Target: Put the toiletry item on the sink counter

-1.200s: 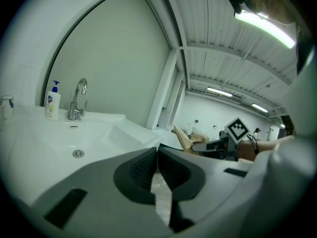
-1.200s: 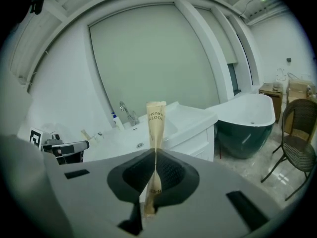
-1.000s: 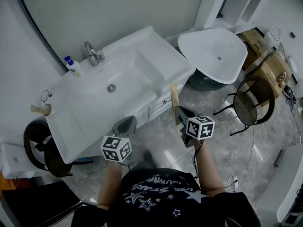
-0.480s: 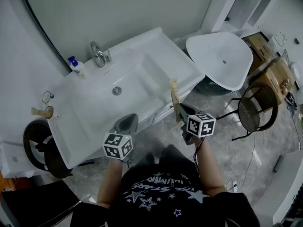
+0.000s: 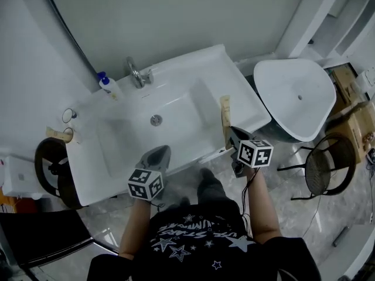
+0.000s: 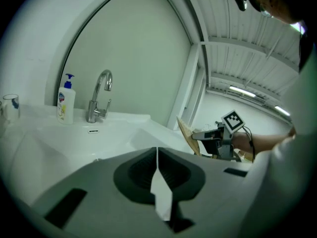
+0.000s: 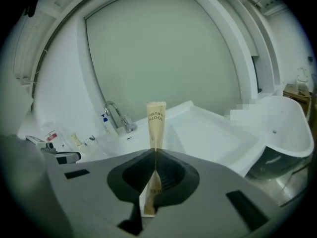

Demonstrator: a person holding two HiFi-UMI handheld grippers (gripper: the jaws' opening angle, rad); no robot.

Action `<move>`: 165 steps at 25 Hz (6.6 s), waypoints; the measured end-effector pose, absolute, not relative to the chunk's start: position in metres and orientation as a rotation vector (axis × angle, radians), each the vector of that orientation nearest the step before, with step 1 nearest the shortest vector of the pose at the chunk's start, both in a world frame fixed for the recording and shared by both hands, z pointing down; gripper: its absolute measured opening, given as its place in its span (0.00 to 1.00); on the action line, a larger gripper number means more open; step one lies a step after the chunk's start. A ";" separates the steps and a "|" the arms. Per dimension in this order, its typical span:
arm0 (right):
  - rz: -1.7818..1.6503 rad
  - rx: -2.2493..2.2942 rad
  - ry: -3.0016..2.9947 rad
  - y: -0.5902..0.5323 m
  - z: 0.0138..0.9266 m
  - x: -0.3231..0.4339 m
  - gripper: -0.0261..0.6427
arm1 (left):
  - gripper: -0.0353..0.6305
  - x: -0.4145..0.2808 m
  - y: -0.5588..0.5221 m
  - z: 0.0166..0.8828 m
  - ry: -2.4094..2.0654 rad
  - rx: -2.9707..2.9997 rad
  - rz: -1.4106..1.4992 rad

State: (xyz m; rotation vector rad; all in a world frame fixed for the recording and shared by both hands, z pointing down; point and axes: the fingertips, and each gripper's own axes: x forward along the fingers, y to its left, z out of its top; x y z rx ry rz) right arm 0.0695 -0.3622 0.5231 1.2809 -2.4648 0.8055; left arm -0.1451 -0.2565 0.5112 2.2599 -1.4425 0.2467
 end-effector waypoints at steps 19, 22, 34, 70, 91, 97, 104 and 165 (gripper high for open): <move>0.055 0.618 -2.229 -0.570 0.561 0.046 0.07 | 0.08 -0.134 -0.366 0.514 -1.656 2.056 0.279; -0.160 0.478 -2.163 -0.602 0.567 0.035 0.07 | 0.08 -0.138 -0.373 0.514 -1.704 2.006 0.271; -0.570 0.158 -2.020 -0.687 0.588 0.001 0.07 | 0.08 -0.155 -0.397 0.517 -1.838 1.845 0.255; -0.633 0.119 -1.947 -0.713 0.591 -0.029 0.33 | 0.08 -0.189 -0.385 0.532 -1.861 1.750 0.179; -0.317 0.436 -2.226 -0.521 0.538 -0.061 0.33 | 0.08 -0.218 -0.304 0.513 -1.706 1.999 0.155; -0.184 0.546 -2.342 -0.462 0.525 -0.083 0.23 | 0.08 -0.227 -0.273 0.509 -1.672 2.056 0.145; 0.025 0.773 -2.445 -0.394 0.514 -0.084 0.07 | 0.08 -0.230 -0.237 0.504 -1.582 2.160 0.154; 0.251 0.968 -2.625 -0.040 0.477 0.062 0.06 | 0.08 -0.052 0.029 0.450 -1.433 2.417 0.160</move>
